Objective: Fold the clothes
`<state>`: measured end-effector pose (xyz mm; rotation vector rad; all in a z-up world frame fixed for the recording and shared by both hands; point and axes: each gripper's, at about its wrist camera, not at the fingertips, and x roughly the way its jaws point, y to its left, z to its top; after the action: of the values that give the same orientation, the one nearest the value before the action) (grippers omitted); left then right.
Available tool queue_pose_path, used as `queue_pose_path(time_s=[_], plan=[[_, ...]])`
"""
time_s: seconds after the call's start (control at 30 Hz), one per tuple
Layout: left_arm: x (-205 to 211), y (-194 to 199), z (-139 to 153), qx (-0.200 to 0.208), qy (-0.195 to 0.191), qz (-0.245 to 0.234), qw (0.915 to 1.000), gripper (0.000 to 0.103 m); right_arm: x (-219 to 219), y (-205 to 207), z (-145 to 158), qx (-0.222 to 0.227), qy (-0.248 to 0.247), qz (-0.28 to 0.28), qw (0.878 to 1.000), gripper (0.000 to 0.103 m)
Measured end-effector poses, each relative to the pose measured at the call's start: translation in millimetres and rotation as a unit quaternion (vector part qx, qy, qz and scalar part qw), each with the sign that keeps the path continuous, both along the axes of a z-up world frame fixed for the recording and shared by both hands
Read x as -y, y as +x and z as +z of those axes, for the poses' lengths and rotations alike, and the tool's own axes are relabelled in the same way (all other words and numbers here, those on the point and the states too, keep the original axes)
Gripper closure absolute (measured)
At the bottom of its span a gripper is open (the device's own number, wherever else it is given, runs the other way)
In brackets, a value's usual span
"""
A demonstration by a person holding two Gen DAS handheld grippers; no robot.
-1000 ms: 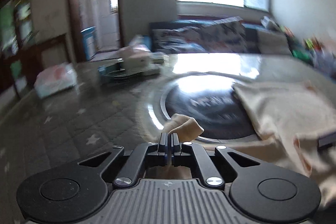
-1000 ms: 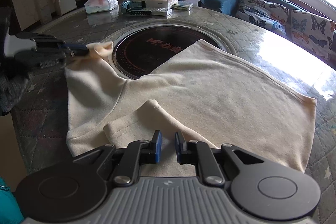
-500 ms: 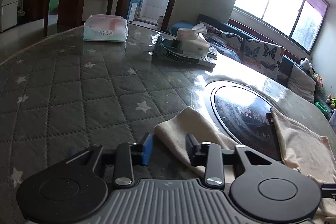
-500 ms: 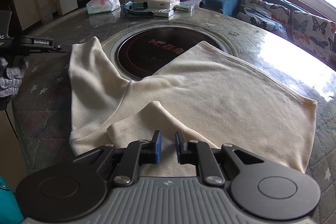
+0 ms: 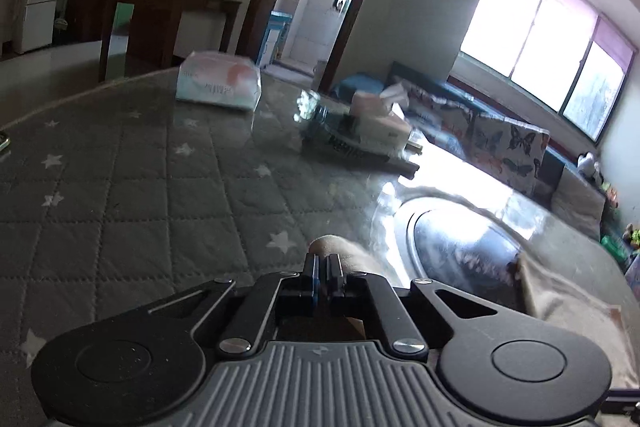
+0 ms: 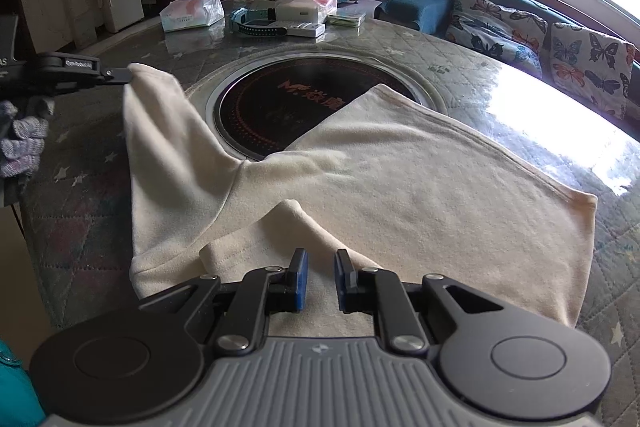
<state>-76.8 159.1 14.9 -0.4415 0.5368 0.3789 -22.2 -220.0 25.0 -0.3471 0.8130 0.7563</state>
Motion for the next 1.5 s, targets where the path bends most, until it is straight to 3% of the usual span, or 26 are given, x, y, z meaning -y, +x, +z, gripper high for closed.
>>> queue_pose_path(time_s=[0.1, 0.23, 0.3, 0.4, 0.43, 0.5, 0.7, 0.9, 1.03, 1.2, 1.33, 1.5], plan=[[-2.3, 1.7, -9.1, -0.026, -0.018, -0.001, 0.9995, 0.09, -1.8, -0.1, 1.2, 0.003, 0.001, 0.003, 1.0, 0.09], [0.0, -1.3, -9.7, -0.025, -0.028, -0.002, 0.9993, 0.06, -3.6, -2.8, 6.5, 0.006, 0.007, 0.008, 1.0, 0.089], [3.3, 0.1, -9.3, -0.028, -0.023, -0.005, 0.9993, 0.058, -4.8, -3.8, 7.7, 0.006, 0.008, 0.011, 1.0, 0.089], [10.5, 6.4, -10.5, -0.037, -0.002, -0.009, 0.9993, 0.065, -5.5, -5.7, 9.5, 0.007, 0.01, 0.014, 1.0, 0.089], [11.6, 8.3, -11.4, -0.037, -0.002, -0.011, 0.9992, 0.083, -5.5, -6.4, 10.1, 0.008, 0.011, 0.014, 1.0, 0.089], [12.9, 8.9, -9.3, -0.03, -0.002, -0.012, 0.9995, 0.095, -5.5, -7.9, 11.4, 0.009, 0.013, 0.015, 1.0, 0.089], [22.0, 2.6, 13.2, 0.011, 0.013, -0.019, 0.9997, 0.099, 3.2, -11.5, 17.0, 0.016, 0.019, 0.006, 1.0, 0.089], [64.8, -1.1, 58.2, 0.069, 0.032, -0.081, 0.9938, 0.099, 25.0, -14.1, 25.2, 0.024, 0.039, -0.023, 0.999, 0.089], [111.0, -1.4, 82.7, 0.099, 0.045, -0.151, 0.9826, 0.099, 45.9, -17.6, 30.4, 0.033, 0.052, -0.049, 0.997, 0.089], [175.3, 2.4, 94.9, 0.119, 0.05, -0.251, 0.9593, 0.099, 77.4, -21.1, 34.8, 0.041, 0.068, -0.089, 0.993, 0.089], [222.8, 10.5, 87.8, 0.115, 0.048, -0.326, 0.9371, 0.099, 103.2, -24.7, 34.1, 0.043, 0.074, -0.12, 0.989, 0.089], [275.3, 21.6, 59.1, 0.077, 0.035, -0.401, 0.9123, 0.098, 129.1, -27.8, 29.8, 0.037, 0.079, -0.154, 0.984, 0.089]])
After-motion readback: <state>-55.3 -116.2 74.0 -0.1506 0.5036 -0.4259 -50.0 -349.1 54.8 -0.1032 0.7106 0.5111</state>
